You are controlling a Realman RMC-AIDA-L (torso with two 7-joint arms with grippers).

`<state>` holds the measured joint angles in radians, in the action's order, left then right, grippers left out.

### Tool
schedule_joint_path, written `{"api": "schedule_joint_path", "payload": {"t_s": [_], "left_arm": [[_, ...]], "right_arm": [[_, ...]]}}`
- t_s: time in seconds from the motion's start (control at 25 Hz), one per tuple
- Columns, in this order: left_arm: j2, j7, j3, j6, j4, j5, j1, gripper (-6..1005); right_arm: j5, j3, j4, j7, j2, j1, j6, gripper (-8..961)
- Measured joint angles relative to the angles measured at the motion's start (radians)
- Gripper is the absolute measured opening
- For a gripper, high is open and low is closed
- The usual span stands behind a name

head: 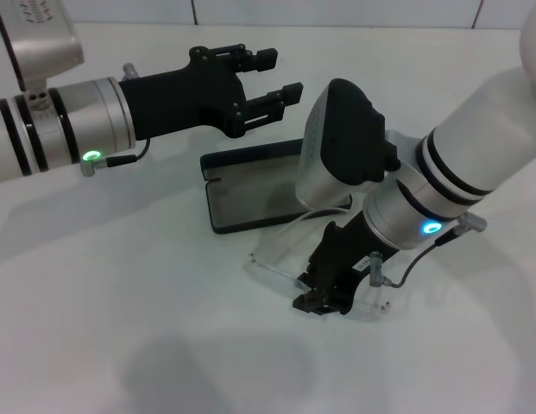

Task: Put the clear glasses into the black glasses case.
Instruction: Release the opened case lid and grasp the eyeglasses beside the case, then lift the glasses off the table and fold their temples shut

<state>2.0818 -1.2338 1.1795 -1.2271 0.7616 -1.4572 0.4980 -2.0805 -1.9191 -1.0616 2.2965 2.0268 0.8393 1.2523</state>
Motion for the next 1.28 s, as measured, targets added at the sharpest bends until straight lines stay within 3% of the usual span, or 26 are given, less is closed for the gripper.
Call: {"api": "schedule_joint_path", "payload": {"t_s": [0.24,0.92,1.0,1.08,1.2,1.28], "left_arm": [[0.0,0.004,0.0,0.0,0.0,-0.001,-0.001,562],[0.0,-0.002,0.0,-0.023,0.012,0.005,-0.031,561],[0.0,-0.02,-0.002,-0.071,0.034,0.008,-0.05,561],[0.0,-0.038,-0.01,-0.119,0.052,0.01,-0.062,561],[0.0,-0.056,-0.06,-0.234,0.059,0.025,-0.08,562],[0.001,-0.054,-0.107,-0.318,0.042,0.057,-0.095,564]], "right_arm": [[-0.021,0.0,0.013,0.0,0.001,-0.001,0.001,227],[-0.102,0.038,-0.007,0.023,-0.008,0.002,0.037,149],[-0.108,0.091,-0.035,-0.002,-0.011,-0.018,0.084,140],[-0.109,0.207,-0.082,-0.074,-0.011,-0.068,0.17,137],[-0.04,0.416,-0.162,-0.252,-0.009,-0.178,0.323,134],[0.045,0.499,-0.175,-0.408,-0.009,-0.241,0.381,131]]}}
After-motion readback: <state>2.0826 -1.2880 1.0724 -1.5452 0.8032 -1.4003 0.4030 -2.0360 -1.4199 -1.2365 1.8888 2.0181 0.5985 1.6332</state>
